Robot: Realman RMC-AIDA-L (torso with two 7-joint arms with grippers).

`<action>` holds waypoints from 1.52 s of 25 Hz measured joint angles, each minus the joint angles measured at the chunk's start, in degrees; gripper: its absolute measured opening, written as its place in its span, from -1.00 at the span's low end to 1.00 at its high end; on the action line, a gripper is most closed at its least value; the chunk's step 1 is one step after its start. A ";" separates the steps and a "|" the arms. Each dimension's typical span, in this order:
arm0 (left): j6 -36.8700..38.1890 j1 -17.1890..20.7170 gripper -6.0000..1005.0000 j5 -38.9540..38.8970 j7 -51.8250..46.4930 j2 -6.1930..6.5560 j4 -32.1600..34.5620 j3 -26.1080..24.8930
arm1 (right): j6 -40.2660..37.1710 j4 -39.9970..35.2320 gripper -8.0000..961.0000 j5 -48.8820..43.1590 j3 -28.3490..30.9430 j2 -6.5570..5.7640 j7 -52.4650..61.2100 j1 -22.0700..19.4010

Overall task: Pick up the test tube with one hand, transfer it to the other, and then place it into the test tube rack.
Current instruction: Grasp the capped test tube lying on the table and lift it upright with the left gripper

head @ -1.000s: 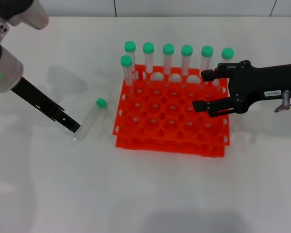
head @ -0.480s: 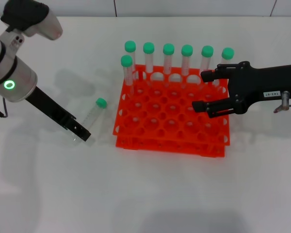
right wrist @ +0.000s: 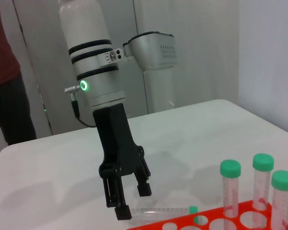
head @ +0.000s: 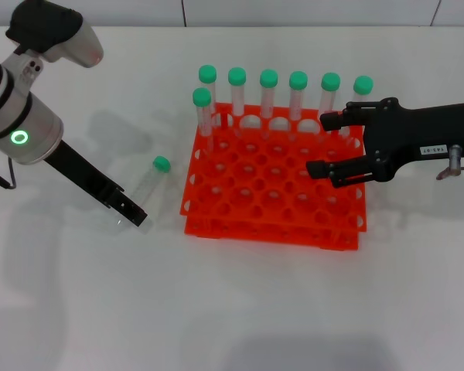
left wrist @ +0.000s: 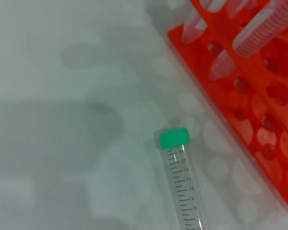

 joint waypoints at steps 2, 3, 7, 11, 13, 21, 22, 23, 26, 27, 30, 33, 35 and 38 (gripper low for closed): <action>-0.26 -0.04 0.68 0.01 0.01 0.04 -0.30 0.06 | 0.01 0.05 0.78 0.00 0.00 0.00 -0.01 0.00; -0.41 -0.08 0.67 0.02 0.01 0.05 -0.47 0.17 | 0.02 0.07 0.78 0.00 0.00 0.00 -0.02 0.00; -0.81 -0.11 0.66 0.07 0.01 0.08 -0.98 0.54 | 0.09 0.09 0.78 0.00 0.00 0.00 -0.08 0.00; -1.32 -0.11 0.41 0.09 -0.47 0.08 -1.12 0.58 | 0.19 0.16 0.78 0.01 0.00 0.00 -0.09 -0.06; -1.36 -0.10 0.25 0.09 -0.75 0.07 -1.13 0.59 | 0.20 0.17 0.78 0.02 0.00 0.00 -0.09 -0.09; -1.45 -0.18 0.21 0.10 -1.20 0.01 -2.43 0.62 | 0.25 0.18 0.78 0.07 0.00 0.00 -0.09 -0.09; -1.50 -0.24 0.21 0.17 -1.20 0.01 -2.55 0.65 | 0.25 0.18 0.78 0.08 0.00 0.00 -0.10 -0.10; -1.56 -0.26 0.21 0.35 -1.24 0.00 -2.59 0.67 | 0.26 0.18 0.78 0.09 0.00 0.00 -0.14 -0.10; -1.75 -0.32 0.20 0.71 -1.49 -0.01 -2.62 0.70 | 0.27 0.18 0.78 0.09 0.00 0.00 -0.29 -0.18; -1.79 -0.36 0.20 0.74 -1.56 -0.01 -2.63 0.70 | 0.27 0.18 0.78 0.09 0.00 0.00 -0.31 -0.22; -1.79 -0.43 0.10 0.79 -1.57 -0.01 -2.63 0.70 | 0.27 0.18 0.78 0.09 0.00 0.00 -0.39 -0.35; -1.79 -0.47 0.00 0.85 -1.57 -0.01 -2.63 0.70 | 0.27 0.17 0.78 0.13 0.00 0.00 -0.45 -0.42; -1.79 -0.53 -0.07 0.87 -1.57 -0.01 -2.63 0.70 | 0.27 0.18 0.78 0.17 0.00 0.00 -0.49 -0.46; -1.79 -0.57 -0.15 0.88 -1.57 -0.01 -2.65 0.70 | 0.26 0.17 0.78 0.18 0.00 0.00 -0.52 -0.52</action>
